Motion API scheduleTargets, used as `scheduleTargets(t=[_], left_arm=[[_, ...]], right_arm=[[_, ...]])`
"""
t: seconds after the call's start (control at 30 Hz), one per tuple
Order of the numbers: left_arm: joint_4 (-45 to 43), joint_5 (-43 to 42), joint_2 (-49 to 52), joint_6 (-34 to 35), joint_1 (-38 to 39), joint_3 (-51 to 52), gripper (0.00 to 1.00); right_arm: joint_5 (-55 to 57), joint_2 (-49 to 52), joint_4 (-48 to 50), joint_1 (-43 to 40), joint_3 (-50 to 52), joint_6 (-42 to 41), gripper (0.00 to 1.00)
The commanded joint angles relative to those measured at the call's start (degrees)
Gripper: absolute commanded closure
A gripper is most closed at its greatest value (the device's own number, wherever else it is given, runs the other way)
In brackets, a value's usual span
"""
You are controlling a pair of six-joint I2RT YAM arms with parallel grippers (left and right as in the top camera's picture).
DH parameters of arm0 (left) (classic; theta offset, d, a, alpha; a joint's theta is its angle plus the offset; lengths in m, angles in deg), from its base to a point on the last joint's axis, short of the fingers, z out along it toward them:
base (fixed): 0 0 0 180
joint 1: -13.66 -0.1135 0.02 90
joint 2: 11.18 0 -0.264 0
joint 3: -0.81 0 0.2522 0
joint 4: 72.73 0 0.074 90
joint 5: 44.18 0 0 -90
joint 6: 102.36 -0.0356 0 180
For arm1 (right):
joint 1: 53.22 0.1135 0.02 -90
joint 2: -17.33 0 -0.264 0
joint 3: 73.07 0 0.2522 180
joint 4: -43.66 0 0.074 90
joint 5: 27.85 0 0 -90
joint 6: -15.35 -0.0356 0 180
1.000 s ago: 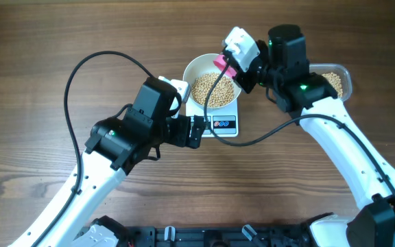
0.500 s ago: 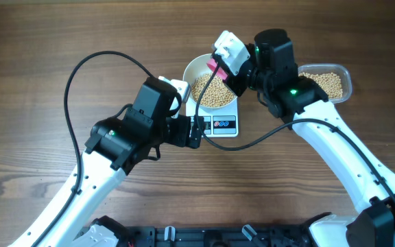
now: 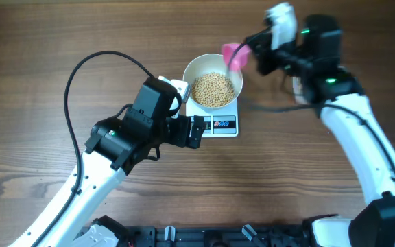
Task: Scoop item into bowl and weigh 150g on scale
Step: 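Carry the empty pink scoop right back to the soybean tub, then dig the pink scoop down into the soybeans in the tub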
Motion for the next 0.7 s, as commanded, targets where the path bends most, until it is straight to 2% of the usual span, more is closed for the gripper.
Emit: scheduleTargets(t=[0.0, 0.13, 0.3, 0.47, 0.6, 0.67], left_arm=[[0.0, 0.55, -0.04, -1.18, 0.26, 0.24, 0.0], [0.0, 0.55, -0.04, -1.18, 0.26, 0.24, 0.0], [0.0, 0.55, -0.04, -1.18, 0.26, 0.24, 0.0], [0.0, 0.55, -0.04, -1.18, 0.26, 0.24, 0.0], [0.0, 0.55, -0.04, -1.18, 0.26, 0.24, 0.0], [0.0, 0.55, -0.04, -1.18, 0.26, 0.24, 0.0]], right_arm=[[-12.13, -1.77, 0.28, -8.48, -1.55, -12.44, 0.96], [-16.11, -1.77, -0.81, -17.2, -1.55, -16.28, 0.96], [-15.67, -1.77, -7.02, -28.57, -1.55, -15.02, 0.96], [-9.42, -1.6, -14.88, -35.54, -1.53, -5.01, 0.96], [-7.69, -1.38, -19.58, -35.47, -1.29, 7.58, 0.96], [-7.61, -1.36, -19.63, -34.75, -0.94, 10.6, 0.96]])
